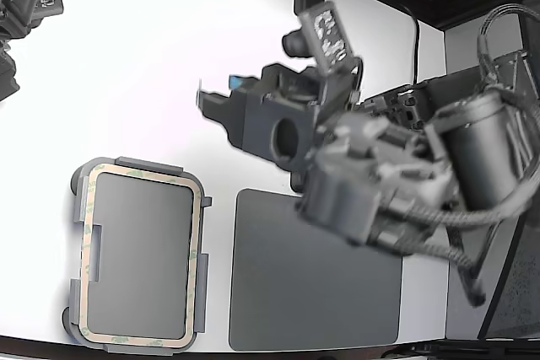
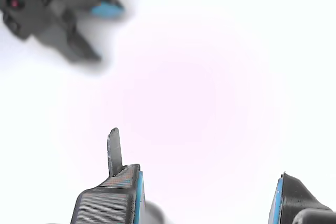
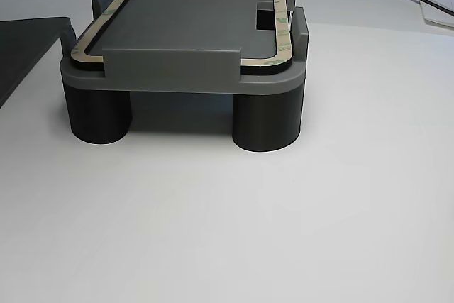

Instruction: Move top rectangular frame to the holder.

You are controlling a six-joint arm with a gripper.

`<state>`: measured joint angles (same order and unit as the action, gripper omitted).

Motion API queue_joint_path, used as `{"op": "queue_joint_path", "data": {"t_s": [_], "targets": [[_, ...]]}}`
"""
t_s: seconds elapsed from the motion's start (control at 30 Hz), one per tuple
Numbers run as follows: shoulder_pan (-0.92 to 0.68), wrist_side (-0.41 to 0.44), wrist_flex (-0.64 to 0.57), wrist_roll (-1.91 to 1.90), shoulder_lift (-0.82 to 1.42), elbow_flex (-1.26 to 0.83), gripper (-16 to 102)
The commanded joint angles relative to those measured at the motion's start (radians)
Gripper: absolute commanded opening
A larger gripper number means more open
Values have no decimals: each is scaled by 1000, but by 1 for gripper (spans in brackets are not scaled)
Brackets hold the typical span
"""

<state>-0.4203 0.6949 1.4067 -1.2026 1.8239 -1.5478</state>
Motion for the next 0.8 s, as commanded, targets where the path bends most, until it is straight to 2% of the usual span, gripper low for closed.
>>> {"op": "queue_joint_path", "data": {"t_s": [0.0, 0.1, 0.3, 0.4, 0.6, 0.77], "targets": [[146, -236, -121, 503, 285, -176, 100], [279, -373, -230, 732, 469, -377, 100], [471, -548, -407, 1028, 793, -756, 100], [515, -592, -474, 1075, 933, -916, 100], [535, -660, -446, 1097, 1123, -1088, 100], [535, -675, -437, 1103, 1131, -1089, 100]]}}
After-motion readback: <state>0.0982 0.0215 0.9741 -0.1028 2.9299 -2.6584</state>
